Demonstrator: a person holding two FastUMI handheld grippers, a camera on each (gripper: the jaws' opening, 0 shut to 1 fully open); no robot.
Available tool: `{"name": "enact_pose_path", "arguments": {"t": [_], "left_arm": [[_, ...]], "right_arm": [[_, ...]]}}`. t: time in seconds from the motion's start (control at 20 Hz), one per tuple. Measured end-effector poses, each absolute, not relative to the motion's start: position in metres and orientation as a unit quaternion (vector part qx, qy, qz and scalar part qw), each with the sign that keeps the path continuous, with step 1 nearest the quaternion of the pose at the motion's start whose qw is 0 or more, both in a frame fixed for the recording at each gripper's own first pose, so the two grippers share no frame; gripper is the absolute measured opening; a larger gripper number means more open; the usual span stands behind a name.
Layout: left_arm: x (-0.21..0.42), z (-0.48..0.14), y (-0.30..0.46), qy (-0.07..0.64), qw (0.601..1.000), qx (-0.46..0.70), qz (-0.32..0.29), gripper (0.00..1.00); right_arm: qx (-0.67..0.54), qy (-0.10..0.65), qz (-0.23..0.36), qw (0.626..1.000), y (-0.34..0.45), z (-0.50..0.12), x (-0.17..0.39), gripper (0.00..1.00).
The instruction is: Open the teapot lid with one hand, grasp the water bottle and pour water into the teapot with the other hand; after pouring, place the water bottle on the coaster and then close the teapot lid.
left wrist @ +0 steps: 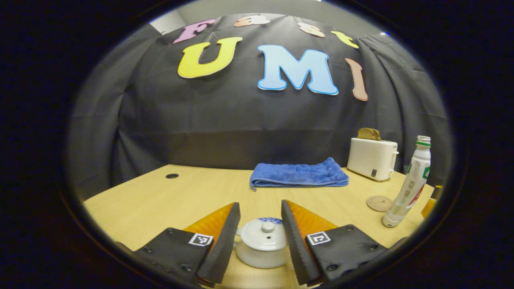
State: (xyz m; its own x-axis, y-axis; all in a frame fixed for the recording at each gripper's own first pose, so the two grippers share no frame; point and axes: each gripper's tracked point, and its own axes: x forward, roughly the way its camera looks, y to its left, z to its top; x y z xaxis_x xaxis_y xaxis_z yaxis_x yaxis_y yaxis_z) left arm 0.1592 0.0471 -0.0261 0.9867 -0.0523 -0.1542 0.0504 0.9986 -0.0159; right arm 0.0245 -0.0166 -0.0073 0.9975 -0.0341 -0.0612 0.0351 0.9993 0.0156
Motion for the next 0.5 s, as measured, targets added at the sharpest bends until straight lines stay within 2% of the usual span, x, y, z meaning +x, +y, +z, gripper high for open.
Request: {"name": "enact_pose_path", "arguments": {"t": [0.05, 0.15, 0.3, 0.5], "left_arm": [[0.1605, -0.0261, 0.0446, 0.079, 0.996, 0.003, -0.029, 0.59], [0.1592, -0.0262, 0.0381, 0.084, 0.996, 0.020, -0.038, 0.42], [0.1610, -0.0232, 0.0370, 0.081, 0.995, 0.042, -0.034, 0.23], [0.1604, -0.0244, 0.0388, 0.079, 0.996, 0.024, -0.040, 0.23]], "right_arm": [[0.011, 0.031, -0.018, 0.999, -0.0172, -0.0072, 0.0252, 0.95], [0.017, 0.030, -0.016, 0.999, -0.0170, -0.0067, 0.0258, 0.95], [0.016, 0.029, -0.012, 0.999, -0.0164, -0.0074, 0.0265, 0.95], [0.016, 0.031, -0.010, 0.999, -0.0164, -0.0063, 0.0283, 0.95]]}}
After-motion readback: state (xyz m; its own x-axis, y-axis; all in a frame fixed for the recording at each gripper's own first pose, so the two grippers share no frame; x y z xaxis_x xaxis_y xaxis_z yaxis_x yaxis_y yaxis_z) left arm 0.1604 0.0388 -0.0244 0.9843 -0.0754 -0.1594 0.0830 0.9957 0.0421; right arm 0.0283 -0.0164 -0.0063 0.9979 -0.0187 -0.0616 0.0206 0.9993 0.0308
